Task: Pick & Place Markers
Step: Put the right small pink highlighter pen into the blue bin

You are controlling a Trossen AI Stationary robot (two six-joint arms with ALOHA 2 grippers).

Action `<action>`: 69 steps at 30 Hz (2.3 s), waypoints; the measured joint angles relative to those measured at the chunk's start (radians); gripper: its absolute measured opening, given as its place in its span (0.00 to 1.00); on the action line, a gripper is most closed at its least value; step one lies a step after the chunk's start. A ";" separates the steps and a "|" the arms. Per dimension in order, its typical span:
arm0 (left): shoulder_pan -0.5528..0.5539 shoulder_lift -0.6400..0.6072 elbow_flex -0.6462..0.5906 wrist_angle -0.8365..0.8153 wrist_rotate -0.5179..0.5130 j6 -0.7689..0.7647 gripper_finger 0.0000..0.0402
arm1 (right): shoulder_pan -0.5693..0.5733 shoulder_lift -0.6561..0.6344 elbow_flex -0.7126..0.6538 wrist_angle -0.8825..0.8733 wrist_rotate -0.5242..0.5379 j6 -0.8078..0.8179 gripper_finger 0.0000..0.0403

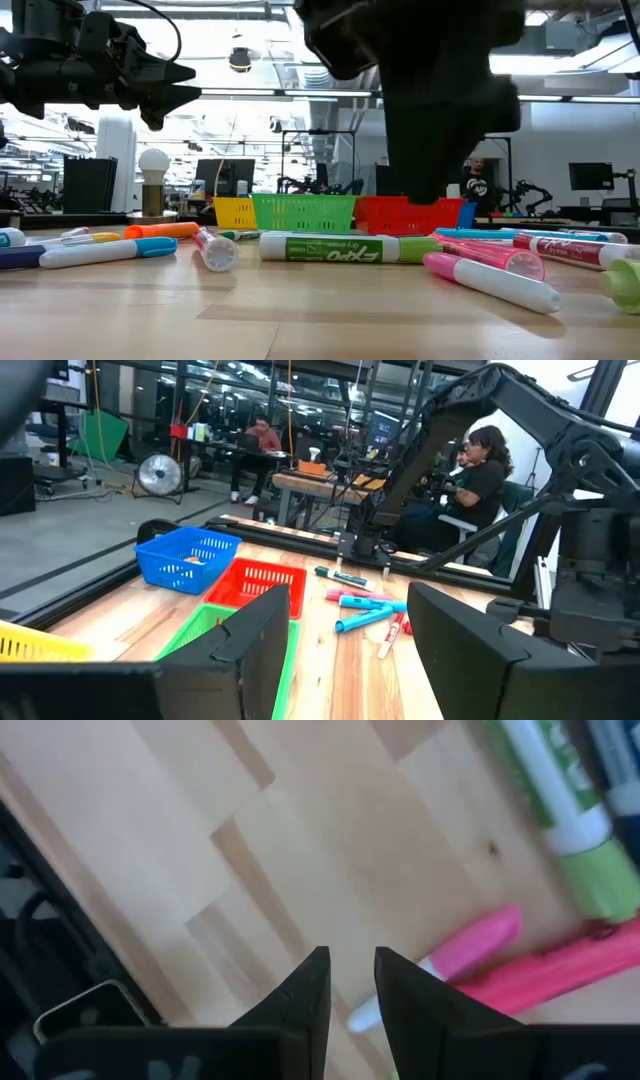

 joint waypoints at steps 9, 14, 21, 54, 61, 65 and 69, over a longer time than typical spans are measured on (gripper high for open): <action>0.000 0.000 0.000 0.006 0.000 0.000 0.51 | 0.007 0.026 -0.001 -0.047 -0.072 0.070 0.22; 0.000 0.000 0.000 0.009 0.000 0.000 0.51 | 0.007 0.026 0.000 -0.045 -0.076 0.072 0.28; 0.000 0.000 0.000 0.013 0.000 0.000 0.51 | -0.005 0.027 -0.011 -0.050 -0.057 0.077 0.32; 0.000 0.000 0.000 0.014 0.000 0.000 0.51 | -0.028 0.023 -0.105 -0.029 -0.068 0.133 0.33; 0.000 0.000 0.000 0.014 0.000 0.000 0.51 | -0.028 0.023 -0.106 -0.035 -0.040 0.138 0.27; 0.000 0.000 0.000 0.014 0.000 0.000 0.51 | -0.029 0.023 -0.107 -0.042 -0.013 0.150 0.18; 0.000 0.000 0.000 0.014 0.000 0.000 0.51 | -0.031 0.023 -0.107 -0.038 -0.010 0.150 0.10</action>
